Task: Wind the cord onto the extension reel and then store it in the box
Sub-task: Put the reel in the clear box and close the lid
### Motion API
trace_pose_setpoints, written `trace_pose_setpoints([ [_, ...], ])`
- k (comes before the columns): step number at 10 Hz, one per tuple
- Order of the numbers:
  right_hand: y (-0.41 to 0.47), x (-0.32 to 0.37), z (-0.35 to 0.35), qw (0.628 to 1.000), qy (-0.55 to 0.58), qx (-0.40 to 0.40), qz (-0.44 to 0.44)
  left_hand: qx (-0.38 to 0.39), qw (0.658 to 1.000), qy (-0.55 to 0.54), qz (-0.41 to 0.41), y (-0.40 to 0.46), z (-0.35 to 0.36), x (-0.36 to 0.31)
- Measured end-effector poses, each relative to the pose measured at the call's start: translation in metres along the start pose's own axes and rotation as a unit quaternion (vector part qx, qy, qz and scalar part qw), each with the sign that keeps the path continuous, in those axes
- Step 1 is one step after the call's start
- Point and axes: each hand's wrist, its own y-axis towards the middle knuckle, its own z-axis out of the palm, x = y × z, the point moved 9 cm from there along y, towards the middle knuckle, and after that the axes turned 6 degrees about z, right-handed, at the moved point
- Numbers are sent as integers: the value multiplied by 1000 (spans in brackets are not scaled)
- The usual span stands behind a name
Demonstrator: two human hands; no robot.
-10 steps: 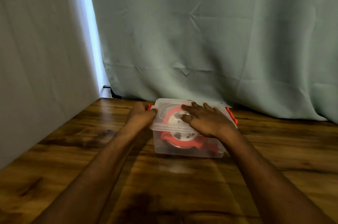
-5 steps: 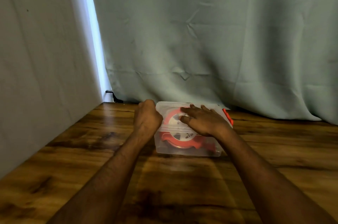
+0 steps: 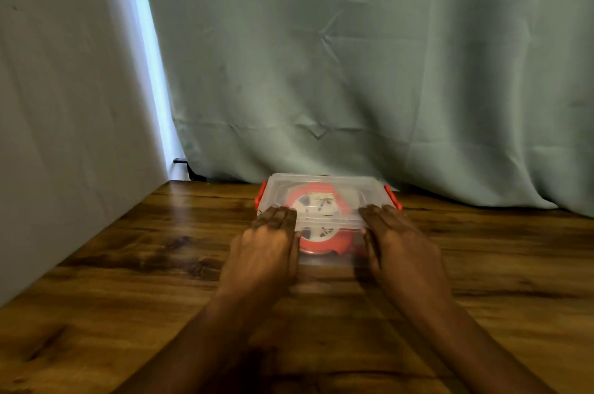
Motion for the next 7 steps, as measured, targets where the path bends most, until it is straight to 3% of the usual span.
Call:
trace_pose_setpoints([
  [2, 61, -16, 66, 992, 23, 114, 46, -11, 1000, 4, -12, 57, 29, 15],
  [4, 97, -31, 106, 985, 10, 161, 66, -17, 1000, -20, -18, 100, 48, 28],
  [6, 105, -31, 112, 972, 5, 228, 66, 46, 999, -12, -7, 110, 52, 29],
  [7, 124, -23, 73, 978, 54, 194, 53, 8, 999, 35, 1, 118, 12, 31],
])
